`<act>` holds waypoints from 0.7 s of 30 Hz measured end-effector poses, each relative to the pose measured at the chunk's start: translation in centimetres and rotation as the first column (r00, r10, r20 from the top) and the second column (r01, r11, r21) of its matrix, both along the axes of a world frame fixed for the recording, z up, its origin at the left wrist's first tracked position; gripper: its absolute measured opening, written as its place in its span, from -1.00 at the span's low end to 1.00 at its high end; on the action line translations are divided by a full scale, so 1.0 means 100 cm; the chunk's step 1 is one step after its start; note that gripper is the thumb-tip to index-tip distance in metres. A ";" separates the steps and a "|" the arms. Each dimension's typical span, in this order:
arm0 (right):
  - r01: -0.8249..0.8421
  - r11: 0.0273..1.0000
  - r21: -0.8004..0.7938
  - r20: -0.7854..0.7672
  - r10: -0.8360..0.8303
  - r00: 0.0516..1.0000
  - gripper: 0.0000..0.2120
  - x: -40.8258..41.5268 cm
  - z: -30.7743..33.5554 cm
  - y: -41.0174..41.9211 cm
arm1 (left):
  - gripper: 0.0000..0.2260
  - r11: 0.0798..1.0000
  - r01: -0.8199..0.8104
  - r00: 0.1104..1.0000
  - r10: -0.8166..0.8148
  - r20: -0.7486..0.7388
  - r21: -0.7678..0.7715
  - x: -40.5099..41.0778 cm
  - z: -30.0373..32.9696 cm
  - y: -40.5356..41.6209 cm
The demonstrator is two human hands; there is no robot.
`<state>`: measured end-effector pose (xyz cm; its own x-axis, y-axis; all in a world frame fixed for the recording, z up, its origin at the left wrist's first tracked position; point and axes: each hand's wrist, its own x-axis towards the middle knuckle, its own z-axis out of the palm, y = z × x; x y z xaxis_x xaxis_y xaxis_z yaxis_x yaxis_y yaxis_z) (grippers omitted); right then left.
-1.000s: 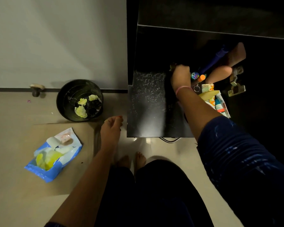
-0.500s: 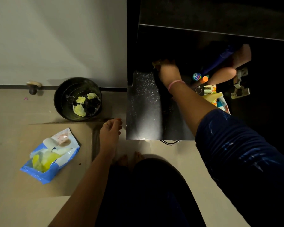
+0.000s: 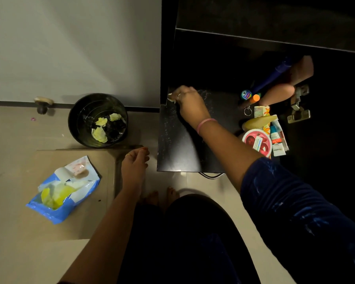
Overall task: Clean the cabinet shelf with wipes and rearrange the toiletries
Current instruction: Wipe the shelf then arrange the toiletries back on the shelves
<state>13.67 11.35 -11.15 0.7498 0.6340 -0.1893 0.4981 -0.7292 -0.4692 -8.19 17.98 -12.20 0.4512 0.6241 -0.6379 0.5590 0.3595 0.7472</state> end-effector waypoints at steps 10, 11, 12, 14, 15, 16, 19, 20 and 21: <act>-0.137 0.981 0.140 -0.097 0.152 0.984 -0.70 -0.107 -0.005 -0.055 | -0.76 1.000 0.004 1.000 -0.004 -0.017 -0.019 -0.008 0.003 0.002; -0.149 0.978 0.146 -0.118 0.167 0.979 -0.70 -0.119 -0.003 -0.063 | -0.76 1.000 0.009 1.000 -0.009 -0.024 -0.010 -0.010 0.003 0.002; -0.174 0.974 0.144 -0.130 0.193 0.973 -0.67 -0.130 -0.001 -0.070 | -0.76 1.000 0.012 1.000 -0.012 -0.028 -0.005 -0.012 0.003 0.002; -0.290 0.949 0.120 -0.064 0.299 0.952 -0.62 -0.147 0.005 -0.084 | -0.77 1.000 0.016 0.999 -0.016 -0.037 -0.007 -0.016 0.003 0.003; -0.346 0.932 0.103 -0.025 0.350 0.936 -0.63 -0.154 0.009 -0.089 | -0.77 1.000 0.015 0.999 -0.015 -0.036 -0.010 -0.018 0.002 0.003; -0.401 0.911 0.095 0.003 0.402 0.915 -0.64 -0.160 0.014 -0.093 | -0.77 1.000 0.012 0.999 -0.013 -0.036 -0.014 -0.019 0.002 0.004; -0.460 0.881 0.113 -0.027 0.466 0.885 -0.67 -0.157 0.030 -0.095 | -0.77 1.000 0.009 0.999 -0.010 -0.047 -0.018 -0.024 0.003 0.003; -0.394 0.908 0.141 -0.047 0.403 0.914 -0.67 -0.145 0.036 -0.093 | -0.77 1.000 0.015 0.999 -0.016 -0.044 -0.018 -0.025 0.004 0.002; -0.285 0.940 0.187 -0.043 0.297 0.954 -0.67 -0.128 0.042 -0.090 | -0.77 1.000 0.025 0.999 -0.025 -0.040 -0.013 -0.026 0.005 0.001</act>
